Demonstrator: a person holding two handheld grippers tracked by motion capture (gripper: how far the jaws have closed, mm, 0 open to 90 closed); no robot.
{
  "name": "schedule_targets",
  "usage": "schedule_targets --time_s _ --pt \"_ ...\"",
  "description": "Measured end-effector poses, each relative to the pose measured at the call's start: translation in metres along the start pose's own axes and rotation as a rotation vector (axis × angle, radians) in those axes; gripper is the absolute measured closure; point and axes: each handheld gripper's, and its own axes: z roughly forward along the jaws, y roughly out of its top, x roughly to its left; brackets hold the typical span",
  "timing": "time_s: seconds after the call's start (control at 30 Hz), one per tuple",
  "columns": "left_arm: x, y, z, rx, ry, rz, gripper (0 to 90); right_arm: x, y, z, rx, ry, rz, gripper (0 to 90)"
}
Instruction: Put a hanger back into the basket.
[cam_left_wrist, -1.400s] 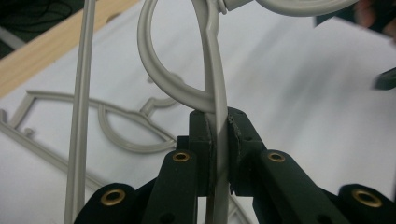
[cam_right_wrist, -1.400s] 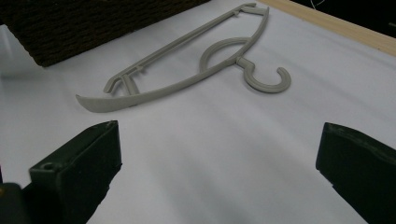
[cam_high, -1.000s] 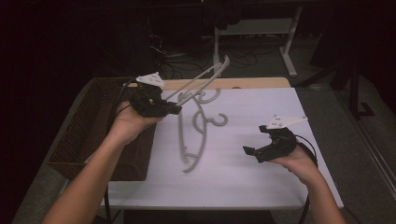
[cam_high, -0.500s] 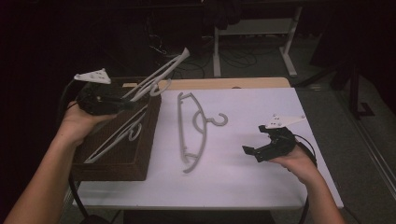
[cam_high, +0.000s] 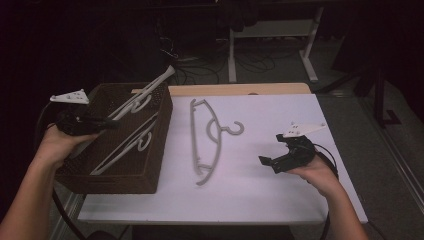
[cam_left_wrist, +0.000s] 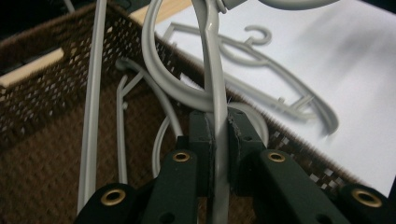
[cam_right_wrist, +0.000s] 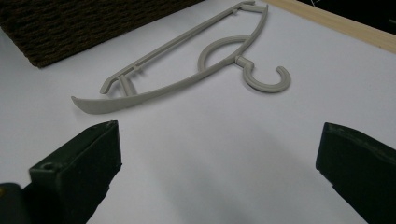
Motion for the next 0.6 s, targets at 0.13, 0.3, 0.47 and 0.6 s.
schedule_targets --time_s 0.13,0.3,0.47,0.6 --pt "0.005 -0.011 -0.001 0.006 0.001 -0.009 82.2 0.0 0.0 0.001 0.003 -0.001 -0.001 0.0" --pt "0.009 -0.021 -0.002 0.024 0.01 -0.024 82.2 0.0 0.0 0.001 0.004 -0.002 0.001 0.0" --pt "0.013 -0.03 -0.001 0.026 0.006 -0.047 82.2 -0.001 0.0 0.001 0.003 -0.002 0.001 0.0" --pt "0.016 -0.036 -0.002 0.02 0.011 -0.062 82.2 0.0 0.0 0.001 0.003 -0.003 0.001 0.0"
